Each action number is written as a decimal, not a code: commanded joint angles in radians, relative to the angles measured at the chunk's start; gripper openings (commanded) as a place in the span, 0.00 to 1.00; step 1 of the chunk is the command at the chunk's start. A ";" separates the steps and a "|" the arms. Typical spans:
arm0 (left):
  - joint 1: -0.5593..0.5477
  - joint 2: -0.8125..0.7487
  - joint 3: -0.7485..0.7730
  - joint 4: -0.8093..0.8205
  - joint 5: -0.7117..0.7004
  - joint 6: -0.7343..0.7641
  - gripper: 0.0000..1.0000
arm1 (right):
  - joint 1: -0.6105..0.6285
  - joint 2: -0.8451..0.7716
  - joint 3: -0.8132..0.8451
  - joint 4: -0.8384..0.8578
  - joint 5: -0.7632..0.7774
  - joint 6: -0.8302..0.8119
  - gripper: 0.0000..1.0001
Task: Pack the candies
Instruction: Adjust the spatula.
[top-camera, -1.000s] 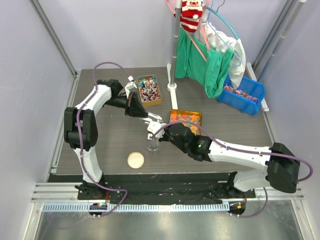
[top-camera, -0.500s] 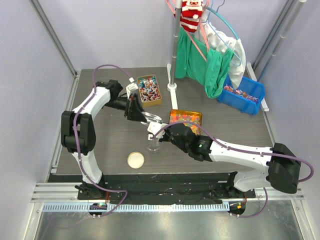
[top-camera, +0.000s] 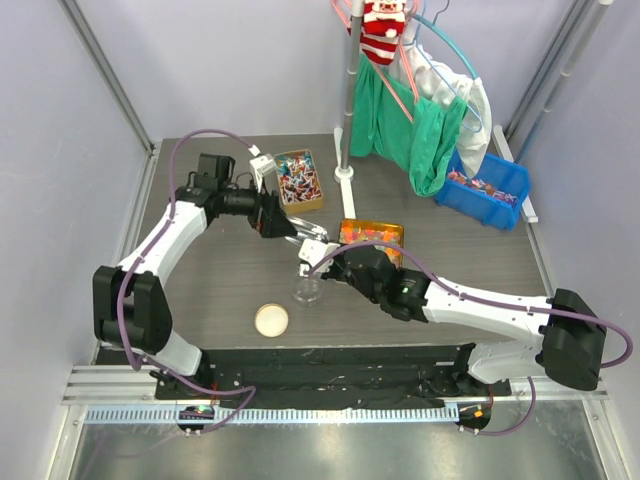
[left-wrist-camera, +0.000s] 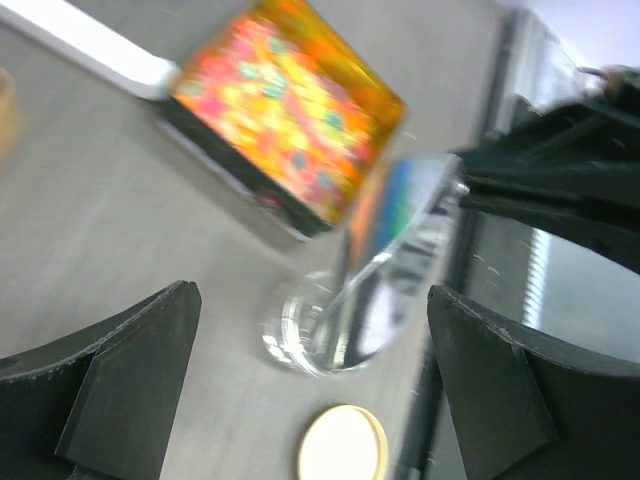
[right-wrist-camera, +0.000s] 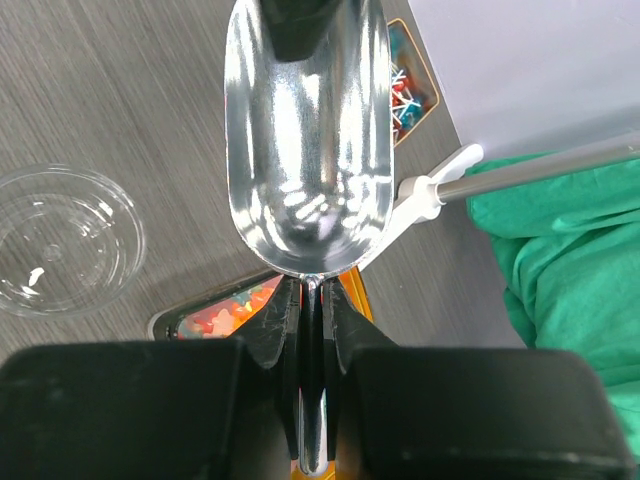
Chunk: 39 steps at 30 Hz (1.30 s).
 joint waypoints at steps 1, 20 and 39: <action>0.014 -0.069 -0.010 0.229 -0.235 -0.143 1.00 | -0.019 -0.037 0.000 0.073 0.044 -0.020 0.01; -0.011 0.035 -0.019 0.274 -0.462 -0.149 1.00 | -0.050 -0.043 -0.009 0.087 0.047 -0.022 0.01; 0.013 -0.089 -0.088 0.437 -0.235 -0.286 1.00 | -0.044 0.041 -0.008 0.164 0.139 -0.025 0.01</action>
